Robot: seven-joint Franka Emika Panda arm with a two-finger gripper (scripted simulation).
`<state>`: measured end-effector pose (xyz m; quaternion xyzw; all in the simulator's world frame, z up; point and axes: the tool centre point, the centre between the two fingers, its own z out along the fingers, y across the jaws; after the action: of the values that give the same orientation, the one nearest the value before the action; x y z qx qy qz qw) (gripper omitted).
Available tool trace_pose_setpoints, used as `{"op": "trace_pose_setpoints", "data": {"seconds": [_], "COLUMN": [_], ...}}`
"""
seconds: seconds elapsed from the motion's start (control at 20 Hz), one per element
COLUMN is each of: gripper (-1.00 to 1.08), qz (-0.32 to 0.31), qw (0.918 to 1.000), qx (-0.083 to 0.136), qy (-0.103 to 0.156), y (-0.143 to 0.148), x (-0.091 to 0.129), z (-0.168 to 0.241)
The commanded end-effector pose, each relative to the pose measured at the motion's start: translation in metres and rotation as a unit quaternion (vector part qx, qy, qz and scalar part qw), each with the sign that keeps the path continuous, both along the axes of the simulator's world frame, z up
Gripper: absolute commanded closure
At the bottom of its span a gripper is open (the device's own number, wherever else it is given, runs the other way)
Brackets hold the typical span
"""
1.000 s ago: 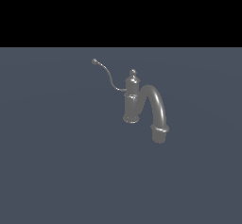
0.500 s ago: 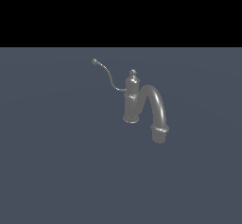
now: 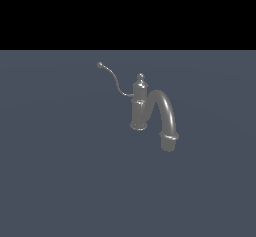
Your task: Turn on the faucet by rotating a designated handle.
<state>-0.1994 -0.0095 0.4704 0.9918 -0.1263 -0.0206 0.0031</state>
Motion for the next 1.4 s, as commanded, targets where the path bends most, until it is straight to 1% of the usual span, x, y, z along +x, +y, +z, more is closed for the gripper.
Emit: {"op": "trace_pose_setpoints", "data": {"seconds": [0.0,0.2,0.35,0.55,0.7,1.0,1.15,1.35], "gripper": [1.08,1.08,1.08,1.08,1.08,1.08,1.08,1.08], "qz": [-0.027,-0.074,-0.109,-0.156,-0.192,-0.263,-0.298,-0.344], "qw": [0.9996,0.9972,0.994,0.9876,0.9814,0.9648,0.9546,0.939], "qx": [0.003,0.006,0.009,0.011,0.011,0.011,0.01,0.008], "qy": [-0.001,-0.001,-0.001,-0.001,-0.001,-0.001,-0.001,-0.001], "y": [0.003,0.009,0.013,0.019,0.024,0.035,0.041,0.048], "x": [0.015,0.04,0.059,0.083,0.101,0.136,0.152,0.173], "z": [-0.005,-0.016,-0.024,-0.038,-0.049,-0.074,-0.087,-0.107]}}
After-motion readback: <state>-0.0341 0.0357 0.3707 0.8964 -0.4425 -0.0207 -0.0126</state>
